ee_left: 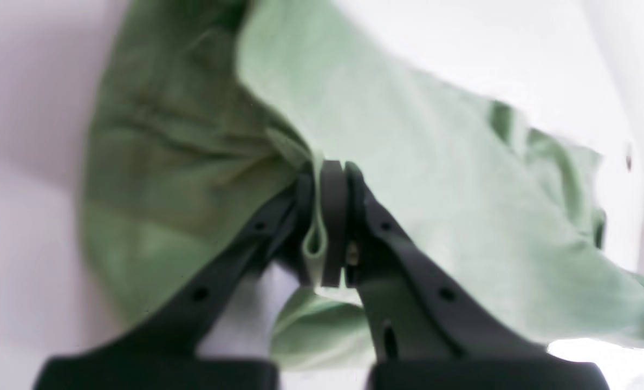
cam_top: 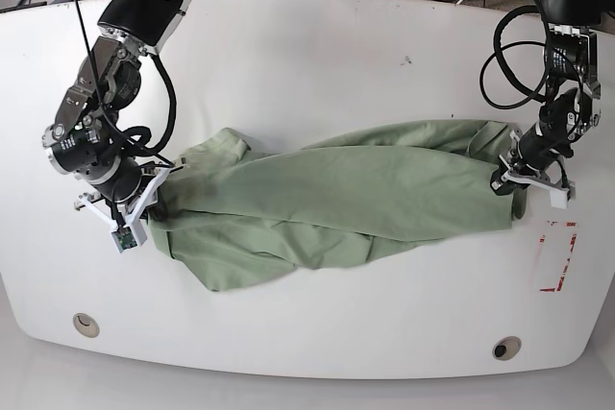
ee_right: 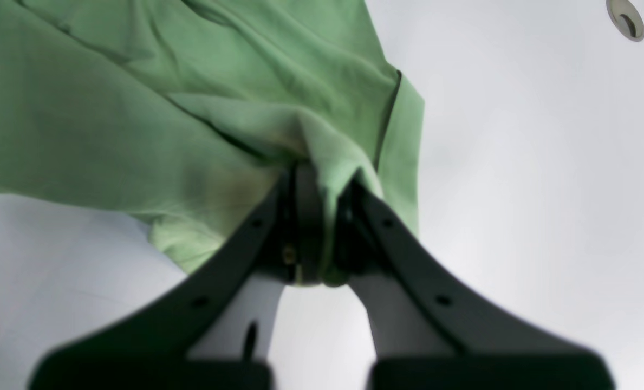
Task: Layout the t-shirt on the table in an organized manner, then fold the t-shirt properly
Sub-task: 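Lift the polo high with both grippers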
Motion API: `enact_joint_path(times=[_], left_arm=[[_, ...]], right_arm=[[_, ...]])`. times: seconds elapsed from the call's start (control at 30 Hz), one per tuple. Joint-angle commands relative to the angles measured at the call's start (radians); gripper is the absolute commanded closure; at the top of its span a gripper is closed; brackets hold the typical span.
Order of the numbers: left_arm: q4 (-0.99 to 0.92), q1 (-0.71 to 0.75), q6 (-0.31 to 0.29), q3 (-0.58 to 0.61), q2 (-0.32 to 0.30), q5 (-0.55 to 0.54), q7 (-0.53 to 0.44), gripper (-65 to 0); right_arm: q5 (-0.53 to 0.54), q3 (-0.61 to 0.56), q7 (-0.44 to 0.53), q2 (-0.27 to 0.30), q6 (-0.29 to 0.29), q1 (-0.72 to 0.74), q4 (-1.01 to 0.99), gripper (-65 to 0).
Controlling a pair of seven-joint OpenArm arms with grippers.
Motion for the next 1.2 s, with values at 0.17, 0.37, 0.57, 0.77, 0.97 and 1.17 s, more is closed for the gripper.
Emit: enact_joint_path(times=[0.17, 0.37, 0.57, 0.77, 0.97, 1.17], left_arm=[[0.162, -0.025, -0.127, -0.066, -0.081, -0.01, -0.017, 0.0], [0.23, -0.082, -0.255, -0.081, -0.153, -0.01, -0.019, 0.0], [0.267, -0.188, -0.313, -0.081, -0.2, -0.01, -0.019, 0.0], [0.279, -0.332, -0.342, -0.078, -0.203, -0.011, -0.014, 0.0], [0.273, -0.484, -0.351, -0.075, -0.207, -0.013, -0.014, 0.0], [0.253, -0.636, -0.351, -0.055, -0.207, -0.013, -0.014, 0.0]], right_arm=[[0.02, 0.004, 0.021, 0.018, -0.001, 0.029, 0.13, 0.0], [0.02, 0.005, 0.024, 0.059, -0.001, 0.07, 0.127, 0.0], [0.012, 0.005, 0.026, 0.085, -0.001, 0.155, 0.104, 0.0], [0.014, 0.002, 0.026, 0.156, -0.001, 0.275, 0.038, 0.0], [0.02, -0.004, 0.026, 0.22, -0.001, 0.42, -0.066, 0.0], [0.023, -0.007, 0.024, 0.275, -0.001, 0.568, -0.187, 0.0]])
